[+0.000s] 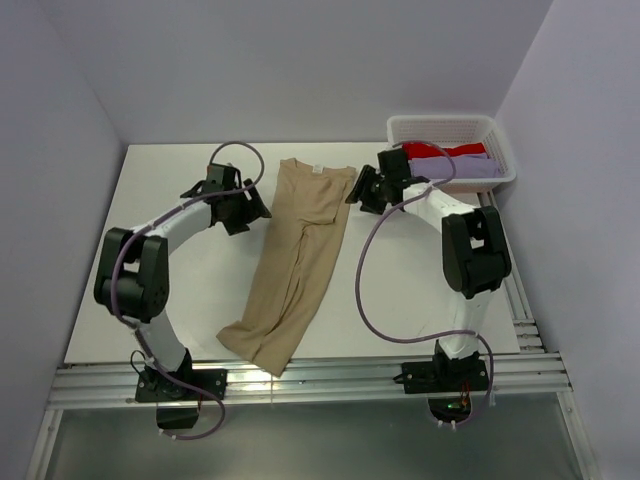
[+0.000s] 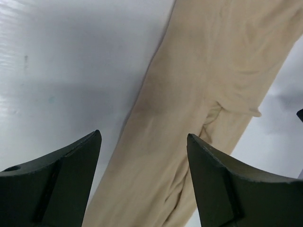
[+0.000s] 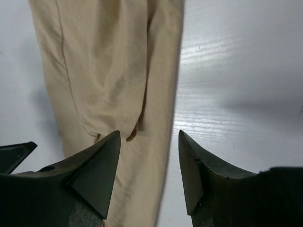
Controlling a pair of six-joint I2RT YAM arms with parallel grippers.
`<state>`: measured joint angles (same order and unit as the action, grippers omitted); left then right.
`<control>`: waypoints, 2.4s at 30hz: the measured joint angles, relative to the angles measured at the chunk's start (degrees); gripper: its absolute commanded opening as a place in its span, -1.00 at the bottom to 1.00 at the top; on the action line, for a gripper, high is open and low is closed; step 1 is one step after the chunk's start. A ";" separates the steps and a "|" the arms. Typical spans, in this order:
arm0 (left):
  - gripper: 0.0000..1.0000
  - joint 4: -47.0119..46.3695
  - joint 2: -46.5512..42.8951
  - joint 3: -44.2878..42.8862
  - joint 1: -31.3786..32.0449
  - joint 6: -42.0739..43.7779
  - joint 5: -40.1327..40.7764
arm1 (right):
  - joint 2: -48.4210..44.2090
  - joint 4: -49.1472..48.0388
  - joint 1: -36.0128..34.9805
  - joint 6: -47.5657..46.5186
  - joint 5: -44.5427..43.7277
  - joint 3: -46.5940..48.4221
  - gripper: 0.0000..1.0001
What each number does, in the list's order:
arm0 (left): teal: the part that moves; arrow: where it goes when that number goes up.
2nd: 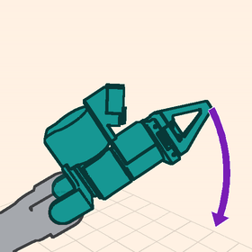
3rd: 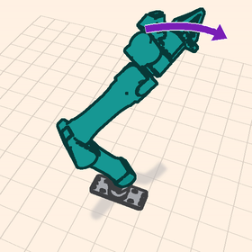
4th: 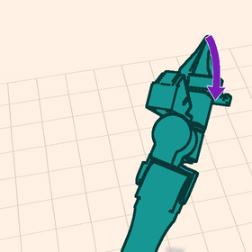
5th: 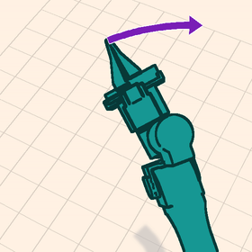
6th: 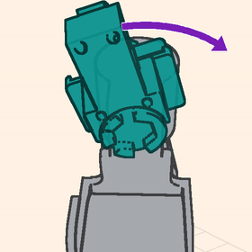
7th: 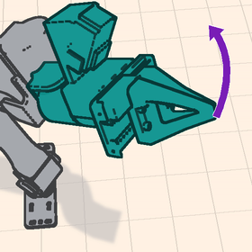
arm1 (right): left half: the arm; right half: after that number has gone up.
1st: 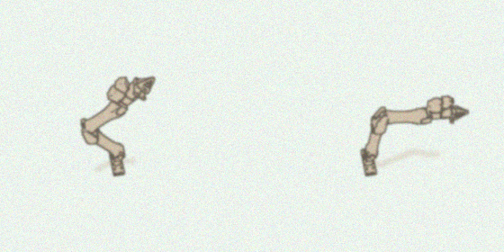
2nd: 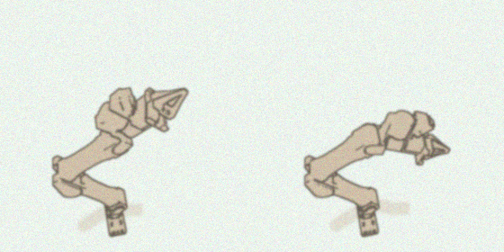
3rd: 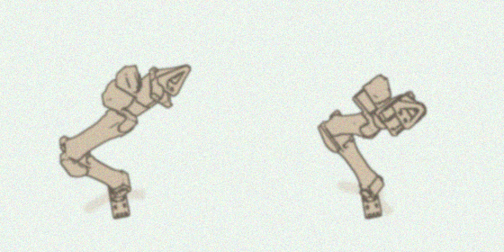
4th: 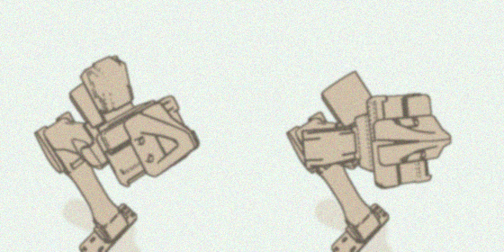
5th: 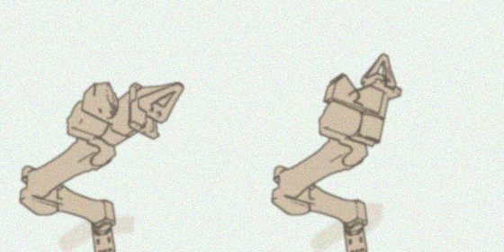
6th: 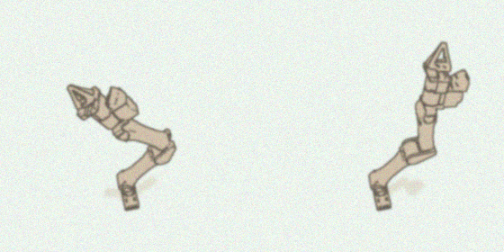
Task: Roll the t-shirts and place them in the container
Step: Fold the tshirt
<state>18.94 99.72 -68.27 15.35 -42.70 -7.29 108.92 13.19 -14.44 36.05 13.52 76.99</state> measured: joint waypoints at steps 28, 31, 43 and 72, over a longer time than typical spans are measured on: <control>-0.74 -5.01 24.55 -19.28 -0.22 4.70 -6.08 | 8.15 -7.08 -5.57 6.54 -4.42 -2.73 -0.75; -0.95 -5.14 25.92 -20.96 -0.39 4.50 -6.78 | 10.08 -6.49 -5.31 6.43 -4.11 0.04 -0.97; -0.99 -9.35 28.35 -22.69 -3.93 -0.92 -6.75 | 23.78 0.28 -2.91 5.77 -0.59 22.01 -1.00; 0.32 -7.96 19.08 -14.45 -7.78 1.46 -3.93 | 4.22 -1.46 -2.49 0.57 3.19 -2.91 0.10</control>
<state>10.98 118.80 -82.72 7.57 -41.23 -11.22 113.14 11.73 -16.93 36.62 16.71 74.08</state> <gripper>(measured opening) 0.667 0.549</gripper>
